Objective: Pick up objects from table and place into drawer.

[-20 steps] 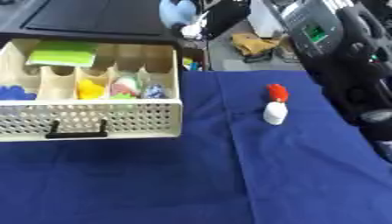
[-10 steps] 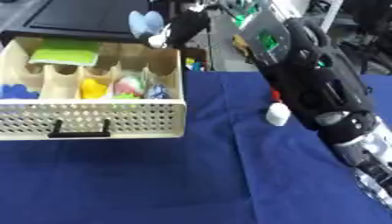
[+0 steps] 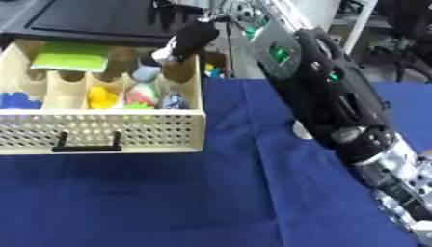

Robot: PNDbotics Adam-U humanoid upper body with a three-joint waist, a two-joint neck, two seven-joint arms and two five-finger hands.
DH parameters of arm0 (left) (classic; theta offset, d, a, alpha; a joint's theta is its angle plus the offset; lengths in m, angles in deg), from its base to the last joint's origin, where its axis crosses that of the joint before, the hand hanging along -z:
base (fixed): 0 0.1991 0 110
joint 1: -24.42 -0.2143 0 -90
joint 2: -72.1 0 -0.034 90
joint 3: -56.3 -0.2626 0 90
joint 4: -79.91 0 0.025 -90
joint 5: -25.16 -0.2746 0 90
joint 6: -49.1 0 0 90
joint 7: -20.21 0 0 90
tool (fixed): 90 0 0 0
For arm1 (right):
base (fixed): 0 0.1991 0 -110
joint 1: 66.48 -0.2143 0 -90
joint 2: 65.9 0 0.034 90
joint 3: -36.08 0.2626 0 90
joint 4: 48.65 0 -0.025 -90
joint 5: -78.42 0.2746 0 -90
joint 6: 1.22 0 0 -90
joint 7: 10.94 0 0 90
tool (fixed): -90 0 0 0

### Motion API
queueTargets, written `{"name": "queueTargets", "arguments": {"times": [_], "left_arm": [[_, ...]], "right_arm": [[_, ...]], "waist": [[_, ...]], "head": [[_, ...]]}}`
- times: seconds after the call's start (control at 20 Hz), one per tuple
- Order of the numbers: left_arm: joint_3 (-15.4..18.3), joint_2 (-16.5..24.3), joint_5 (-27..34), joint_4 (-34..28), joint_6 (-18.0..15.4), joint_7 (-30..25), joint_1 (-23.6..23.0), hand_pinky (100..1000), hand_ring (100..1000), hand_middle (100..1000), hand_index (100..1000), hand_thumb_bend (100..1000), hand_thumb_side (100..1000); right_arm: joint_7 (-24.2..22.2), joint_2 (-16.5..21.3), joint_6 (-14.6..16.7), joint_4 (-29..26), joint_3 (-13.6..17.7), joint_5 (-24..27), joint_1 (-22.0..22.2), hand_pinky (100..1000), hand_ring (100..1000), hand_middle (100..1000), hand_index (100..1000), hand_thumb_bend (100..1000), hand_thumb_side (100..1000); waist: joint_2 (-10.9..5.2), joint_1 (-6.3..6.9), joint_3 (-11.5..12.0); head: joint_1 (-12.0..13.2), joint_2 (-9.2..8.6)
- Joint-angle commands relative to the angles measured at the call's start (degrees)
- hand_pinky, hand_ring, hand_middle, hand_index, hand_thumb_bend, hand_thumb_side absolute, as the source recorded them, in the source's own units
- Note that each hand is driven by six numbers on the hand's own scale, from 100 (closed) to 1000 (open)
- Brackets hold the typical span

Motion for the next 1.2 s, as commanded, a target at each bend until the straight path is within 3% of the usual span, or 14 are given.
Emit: {"name": "queueTargets", "arguments": {"times": [0.05, 0.5, 0.75, 1.0, 1.2], "left_arm": [[-0.13, 0.86, 0.27, -0.75, -0.02, -0.23, 0.58, 309, 451, 534, 740, 197, 956], [0.04, 0.8, 0.14, -0.75, -0.19, -0.22, 0.28, 307, 451, 534, 740, 198, 955], [0.39, 0.8, -0.33, -0.75, -0.48, 0.04, -0.01, 306, 451, 534, 740, 198, 956], [0.68, 0.68, -0.88, -0.75, -0.97, 0.37, -0.28, 304, 451, 534, 739, 200, 957], [0.8, 0.38, -1.25, -0.75, -1.44, 0.56, -0.4, 302, 451, 534, 739, 202, 958]], "right_arm": [[0.2, 0.85, -0.13, -1.9, 0.99, 0.43, -1.53, 719, 785, 611, 820, 552, 596], [2.01, 3.39, -1.51, -7.07, 2.44, 3.16, -0.52, 712, 768, 583, 772, 544, 597], [3.24, 10.26, -3.16, -13.72, 3.72, 6.19, 3.19, 710, 763, 570, 763, 533, 597], [5.24, 17.93, -5.53, -21.15, 6.43, 9.14, 10.02, 697, 744, 545, 750, 521, 598], [8.96, 21.9, -7.69, -30.16, 9.6, 11.73, 16.11, 674, 722, 530, 745, 470, 583]], "waist": [[-0.84, 0.4, -0.1], [-0.78, 0.82, -0.66], [-0.51, 1.19, -1.65], [-0.12, 1.93, -2.5], [0.33, 2.77, -2.96]], "head": [[-0.01, -0.6], [0.44, -0.59], [1.37, -0.56], [2.09, -0.91], [2.52, -1.29]]}}
